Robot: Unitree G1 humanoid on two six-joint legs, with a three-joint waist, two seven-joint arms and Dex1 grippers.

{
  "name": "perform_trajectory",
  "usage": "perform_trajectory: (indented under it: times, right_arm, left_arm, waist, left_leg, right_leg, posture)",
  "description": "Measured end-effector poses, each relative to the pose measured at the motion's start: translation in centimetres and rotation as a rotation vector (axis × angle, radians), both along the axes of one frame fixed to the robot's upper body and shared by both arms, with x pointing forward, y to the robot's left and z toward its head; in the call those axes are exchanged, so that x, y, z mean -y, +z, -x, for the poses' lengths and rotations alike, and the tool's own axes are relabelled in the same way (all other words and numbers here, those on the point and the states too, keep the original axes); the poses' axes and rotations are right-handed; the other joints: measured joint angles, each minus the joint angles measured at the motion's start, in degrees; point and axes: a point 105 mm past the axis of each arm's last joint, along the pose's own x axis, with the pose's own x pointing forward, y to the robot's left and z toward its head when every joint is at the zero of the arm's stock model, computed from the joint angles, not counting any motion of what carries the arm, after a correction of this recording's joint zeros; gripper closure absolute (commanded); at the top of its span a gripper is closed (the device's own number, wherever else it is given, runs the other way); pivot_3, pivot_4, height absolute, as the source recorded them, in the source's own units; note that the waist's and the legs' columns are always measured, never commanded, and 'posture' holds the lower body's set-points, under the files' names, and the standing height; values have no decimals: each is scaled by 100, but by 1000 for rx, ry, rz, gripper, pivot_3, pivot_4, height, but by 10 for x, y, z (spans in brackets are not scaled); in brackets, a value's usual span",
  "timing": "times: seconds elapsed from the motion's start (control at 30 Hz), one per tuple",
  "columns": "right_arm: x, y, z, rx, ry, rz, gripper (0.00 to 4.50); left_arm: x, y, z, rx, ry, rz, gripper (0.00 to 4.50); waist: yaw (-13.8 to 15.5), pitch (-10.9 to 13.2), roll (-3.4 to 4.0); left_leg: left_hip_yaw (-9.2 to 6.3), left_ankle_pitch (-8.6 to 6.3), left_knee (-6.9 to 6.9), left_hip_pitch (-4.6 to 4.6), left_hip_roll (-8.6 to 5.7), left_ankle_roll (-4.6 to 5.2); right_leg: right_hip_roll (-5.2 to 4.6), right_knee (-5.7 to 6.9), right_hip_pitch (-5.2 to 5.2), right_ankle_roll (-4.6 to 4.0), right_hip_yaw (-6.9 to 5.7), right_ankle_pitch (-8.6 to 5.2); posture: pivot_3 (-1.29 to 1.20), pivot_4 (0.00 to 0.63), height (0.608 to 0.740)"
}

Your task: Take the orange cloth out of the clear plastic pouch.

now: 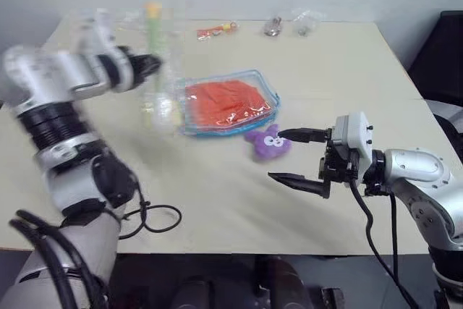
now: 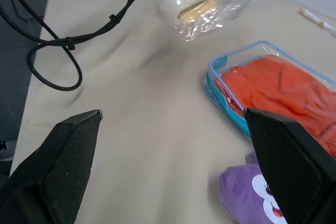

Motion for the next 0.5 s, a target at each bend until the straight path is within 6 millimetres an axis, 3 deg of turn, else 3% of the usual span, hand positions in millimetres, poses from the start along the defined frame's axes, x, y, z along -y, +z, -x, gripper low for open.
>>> perform_trajectory:
  times: [0.1,0.2,0.37,0.5]
  right_arm:
    - [-5,1,-4,-9,48,8,0]
    - [-12,7,-5,-4,106,5,0]
    - [-22,6,0,-25,217,26,0]
    - [-24,6,-1,-38,247,18,0]
  left_arm:
    - [-65,-41,40,-134,196,-59,3992]
    - [-104,-57,71,-159,293,-66,3992]
    - [-118,-71,88,-118,259,-82,3992]
    - [-125,-93,97,-158,269,-100,2731]
  waist:
    - [-25,3,-12]
    - [29,-2,-22]
    - [239,-4,-26]
    - [229,-5,-28]
  left_leg:
    - [-12,2,10,-10,0,-6]
    - [-25,1,16,-18,-1,-8]
    - [-27,0,20,-20,-9,-8]
    - [-23,-2,16,-19,-2,-11]
  right_leg:
    - [0,1,-5,-1,-3,0]
    - [-2,1,-4,-3,-9,-2]
    - [-10,-4,3,-3,-10,-2]
    - [-2,-6,2,-3,-13,-2]
  posture:
    - [0,150,740]
    - [0,150,740]
    - [0,150,740]
    - [0,150,740]
